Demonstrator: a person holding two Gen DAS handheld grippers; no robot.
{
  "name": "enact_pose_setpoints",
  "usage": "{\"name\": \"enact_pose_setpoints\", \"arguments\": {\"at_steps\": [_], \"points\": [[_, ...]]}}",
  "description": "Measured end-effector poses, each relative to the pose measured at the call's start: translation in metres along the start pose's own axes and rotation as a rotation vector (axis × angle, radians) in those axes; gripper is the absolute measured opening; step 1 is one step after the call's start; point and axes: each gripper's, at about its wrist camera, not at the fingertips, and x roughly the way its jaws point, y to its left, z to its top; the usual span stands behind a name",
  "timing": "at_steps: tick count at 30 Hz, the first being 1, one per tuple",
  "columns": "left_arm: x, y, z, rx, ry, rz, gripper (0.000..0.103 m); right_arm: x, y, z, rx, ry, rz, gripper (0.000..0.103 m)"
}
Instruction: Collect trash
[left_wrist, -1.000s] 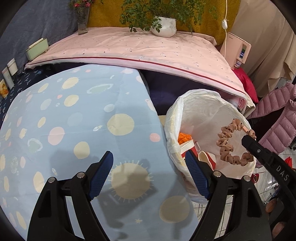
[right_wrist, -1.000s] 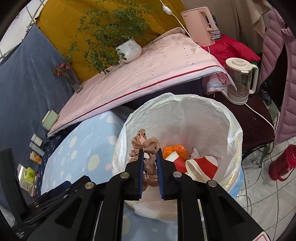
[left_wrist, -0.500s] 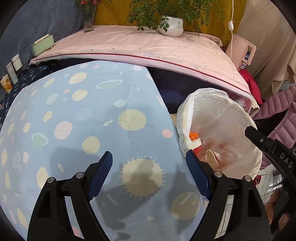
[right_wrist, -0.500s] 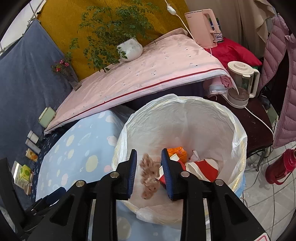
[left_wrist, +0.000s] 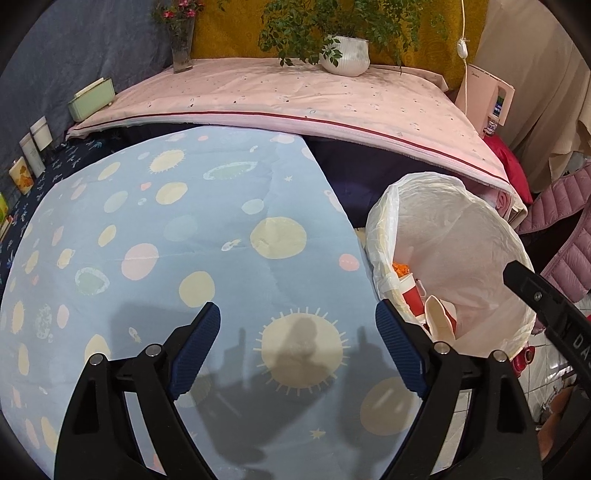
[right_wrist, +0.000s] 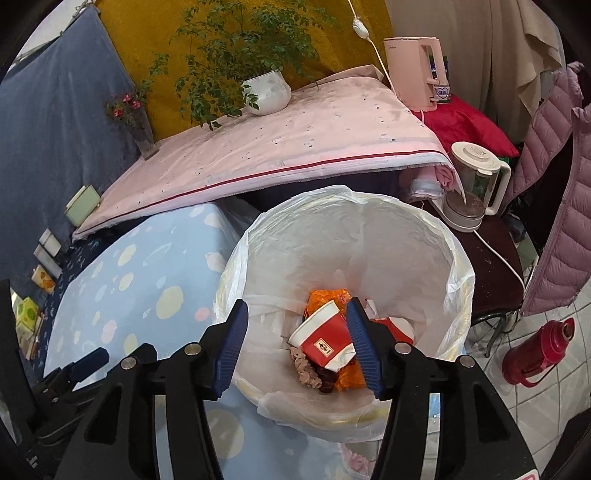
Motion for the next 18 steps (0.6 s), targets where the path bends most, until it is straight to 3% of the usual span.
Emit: {"name": "enact_pose_setpoints", "arguments": {"at_steps": [9, 18], "points": [[-0.01, -0.004, -0.007, 0.035, -0.02, 0.023, 0.086, -0.015, 0.009, -0.013, -0.094, -0.009, -0.071, 0.073], [-0.013, -0.003, -0.017, 0.048, -0.015, 0.035, 0.088, -0.026, 0.005, -0.023, -0.102, -0.002, -0.103, 0.084]]}}
